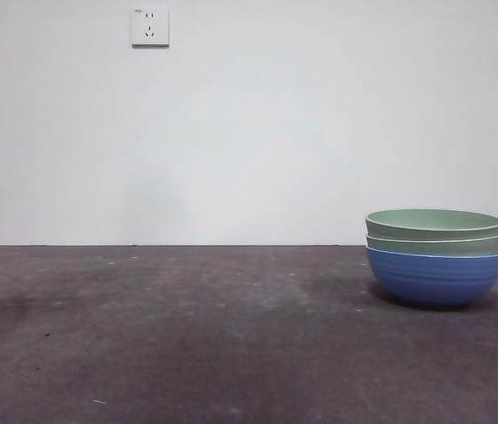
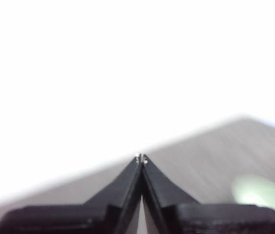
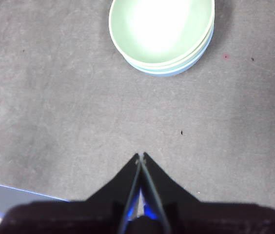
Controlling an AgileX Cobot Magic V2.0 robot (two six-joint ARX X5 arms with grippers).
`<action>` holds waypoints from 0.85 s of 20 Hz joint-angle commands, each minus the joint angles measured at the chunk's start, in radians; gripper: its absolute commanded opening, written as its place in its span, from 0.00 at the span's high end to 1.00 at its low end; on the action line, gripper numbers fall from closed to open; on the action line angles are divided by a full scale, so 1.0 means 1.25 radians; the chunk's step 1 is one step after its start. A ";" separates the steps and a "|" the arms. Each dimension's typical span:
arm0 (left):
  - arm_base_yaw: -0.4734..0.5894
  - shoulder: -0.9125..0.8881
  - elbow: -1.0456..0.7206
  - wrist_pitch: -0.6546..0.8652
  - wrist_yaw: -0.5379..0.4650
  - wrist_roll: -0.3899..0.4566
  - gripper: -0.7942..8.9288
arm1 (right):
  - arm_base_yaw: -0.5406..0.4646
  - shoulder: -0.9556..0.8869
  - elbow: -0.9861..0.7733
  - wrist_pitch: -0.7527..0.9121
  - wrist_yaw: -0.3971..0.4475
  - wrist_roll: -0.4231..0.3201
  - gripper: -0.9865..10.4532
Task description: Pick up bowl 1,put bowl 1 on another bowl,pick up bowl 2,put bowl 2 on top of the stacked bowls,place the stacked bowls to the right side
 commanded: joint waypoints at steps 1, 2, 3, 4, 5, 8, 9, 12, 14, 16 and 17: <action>0.060 -0.115 -0.219 0.200 0.004 0.010 0.92 | 0.002 -0.001 -0.005 0.004 0.001 -0.007 0.91; 0.081 -0.160 -0.300 0.255 0.004 0.010 0.92 | 0.002 -0.001 -0.005 0.004 0.001 -0.007 0.91; 0.099 -0.205 -0.383 0.299 0.004 0.010 0.92 | 0.002 -0.001 -0.005 0.004 0.001 -0.007 0.91; 0.111 -0.239 -0.445 0.322 0.003 0.010 0.92 | 0.002 -0.001 -0.005 0.003 0.001 -0.007 0.91; 0.124 -0.278 -0.515 0.338 0.003 0.010 0.92 | 0.002 -0.001 -0.005 0.003 0.001 -0.007 0.91; 0.146 -0.373 -0.671 0.345 0.003 0.006 0.92 | 0.002 -0.001 -0.005 0.004 0.001 -0.007 0.91; 0.150 -0.397 -0.708 0.345 0.002 0.006 0.92 | 0.002 0.000 -0.005 0.004 0.001 -0.007 0.91; 0.157 -0.459 -0.804 0.344 -0.020 0.005 0.92 | 0.002 -0.001 -0.005 0.004 0.001 -0.007 0.91; 0.161 -0.488 -0.843 0.343 -0.031 0.005 0.92 | 0.002 -0.001 -0.005 0.004 0.001 -0.007 0.91; 0.167 -0.508 -0.868 0.342 -0.039 0.003 0.92 | 0.002 -0.001 -0.005 0.004 0.001 -0.007 0.91; 0.171 -0.515 -0.877 0.343 -0.039 0.003 0.92 | 0.002 -0.001 -0.005 0.004 0.001 -0.007 0.91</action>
